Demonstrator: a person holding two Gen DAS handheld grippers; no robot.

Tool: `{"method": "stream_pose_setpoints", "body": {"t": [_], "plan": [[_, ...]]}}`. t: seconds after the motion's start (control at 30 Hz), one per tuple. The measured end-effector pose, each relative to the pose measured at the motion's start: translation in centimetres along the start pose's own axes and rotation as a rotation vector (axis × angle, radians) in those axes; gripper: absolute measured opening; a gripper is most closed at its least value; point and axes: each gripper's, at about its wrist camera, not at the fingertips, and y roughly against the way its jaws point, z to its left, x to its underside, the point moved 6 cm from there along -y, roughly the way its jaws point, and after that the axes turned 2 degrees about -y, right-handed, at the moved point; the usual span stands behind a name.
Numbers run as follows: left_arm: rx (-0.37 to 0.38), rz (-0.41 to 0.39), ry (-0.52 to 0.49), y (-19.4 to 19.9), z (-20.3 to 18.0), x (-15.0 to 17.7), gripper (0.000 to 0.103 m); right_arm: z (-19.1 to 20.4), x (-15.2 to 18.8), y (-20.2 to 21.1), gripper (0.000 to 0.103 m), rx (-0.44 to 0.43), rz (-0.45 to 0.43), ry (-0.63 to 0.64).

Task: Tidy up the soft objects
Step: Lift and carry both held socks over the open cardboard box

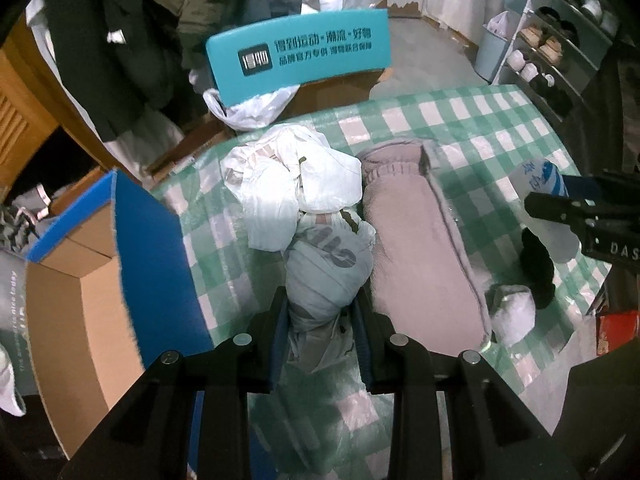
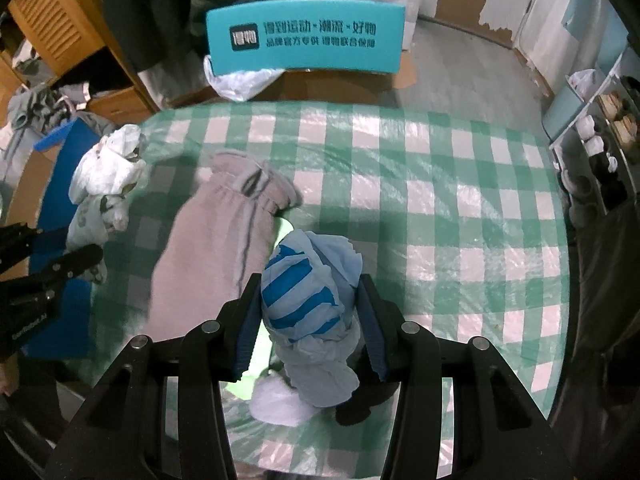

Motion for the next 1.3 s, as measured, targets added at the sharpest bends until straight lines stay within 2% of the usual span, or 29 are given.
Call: {"method": "stream_pose_setpoints", "body": {"t": [0.23, 0.4, 0.73, 1.3], "plan": [[-0.005, -0.026, -0.012, 2.3, -0.2, 0.7, 0.03, 0.9, -0.1, 2.3, 0.046, -0.005, -0.04, 0.02], [-0.036, -0.062, -0.043, 3.8, -0.3, 1.2, 0.03, 1.9, -0.4, 3.8, 0.046, -0.014, -0.07, 0.035], [-0.032, -0.106, -0.048, 6.4, 0.3, 2.2, 0.03, 4.4, -0.6, 6.0, 0.046, -0.028, -0.108, 0.088], [-0.049, -0.15, 0.003, 9.3, 3.8, 4.2, 0.03, 10.8, -1.4, 6.6, 0.046, -0.072, -0.121, 0.18]]}}
